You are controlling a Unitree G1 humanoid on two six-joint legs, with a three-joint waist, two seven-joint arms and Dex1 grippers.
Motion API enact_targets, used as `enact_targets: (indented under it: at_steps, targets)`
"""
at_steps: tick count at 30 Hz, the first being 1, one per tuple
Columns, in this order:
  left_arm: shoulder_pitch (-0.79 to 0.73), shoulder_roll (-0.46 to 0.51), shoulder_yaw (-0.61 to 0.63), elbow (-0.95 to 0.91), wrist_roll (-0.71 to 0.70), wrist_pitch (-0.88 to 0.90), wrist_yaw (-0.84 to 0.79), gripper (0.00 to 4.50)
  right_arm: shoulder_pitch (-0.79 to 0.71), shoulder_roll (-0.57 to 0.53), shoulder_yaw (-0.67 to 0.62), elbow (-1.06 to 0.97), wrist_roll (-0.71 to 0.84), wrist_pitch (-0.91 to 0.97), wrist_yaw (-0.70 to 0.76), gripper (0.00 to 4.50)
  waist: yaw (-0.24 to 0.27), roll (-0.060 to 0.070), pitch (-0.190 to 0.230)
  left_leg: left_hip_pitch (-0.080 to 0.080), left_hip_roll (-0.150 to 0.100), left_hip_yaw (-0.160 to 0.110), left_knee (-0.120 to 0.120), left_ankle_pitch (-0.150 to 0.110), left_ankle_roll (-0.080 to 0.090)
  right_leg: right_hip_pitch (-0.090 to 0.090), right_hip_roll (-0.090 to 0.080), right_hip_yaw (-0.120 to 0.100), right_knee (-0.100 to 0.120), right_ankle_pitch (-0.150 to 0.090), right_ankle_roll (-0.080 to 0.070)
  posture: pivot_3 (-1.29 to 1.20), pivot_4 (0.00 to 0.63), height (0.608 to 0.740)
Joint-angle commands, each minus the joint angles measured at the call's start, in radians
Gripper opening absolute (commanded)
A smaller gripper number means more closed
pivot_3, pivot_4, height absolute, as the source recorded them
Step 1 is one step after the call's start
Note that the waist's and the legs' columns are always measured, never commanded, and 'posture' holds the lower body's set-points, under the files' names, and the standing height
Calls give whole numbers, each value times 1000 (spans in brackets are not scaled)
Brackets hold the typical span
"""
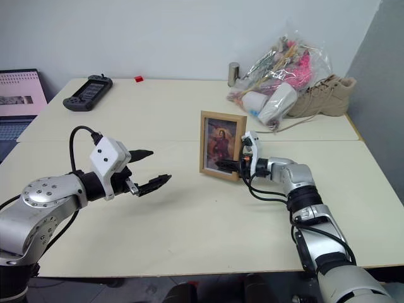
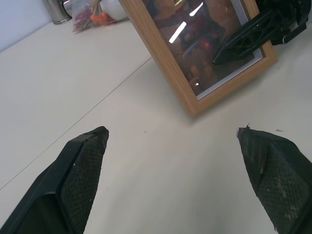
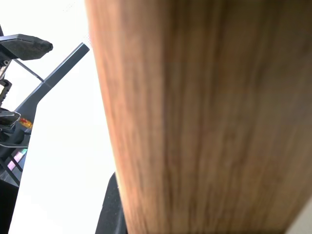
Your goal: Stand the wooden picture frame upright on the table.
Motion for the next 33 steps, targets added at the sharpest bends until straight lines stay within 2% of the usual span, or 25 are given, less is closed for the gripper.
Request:
enact_targets:
  at_steps: [1,7,14,25,33]
  targets:
    - [-20,-2,34,-4,0,16,-18,4500,-16,20,-61,-63,40,36,-12,838,-1,0,0,0,0,0,0,0,0,0,0,0,0,0,0,0,150,740]
    - [7,-4,69,-34,-33,60,-38,4500,5,103,-81,-65,36,14,-37,838,-3,0,0,0,0,0,-1,0,0,0,0,0,0,0,0,0,150,740]
    - [64,-27,101,-94,-53,96,-26,4500,2,201,-102,79,-2,-150,-56,838,0,0,0,0,0,0,-1,0,0,0,0,0,0,0,0,0,150,740]
    - [99,-45,90,-116,-22,89,-4,4500,125,216,-16,78,-112,-328,22,838,0,0,0,1,0,0,-1,0,0,0,0,0,-1,0,0,0,150,740]
    - [97,-51,79,-104,0,76,-15,4500,151,215,11,71,-156,-386,24,838,0,0,0,1,0,0,-1,0,0,1,0,0,0,0,0,0,150,740]
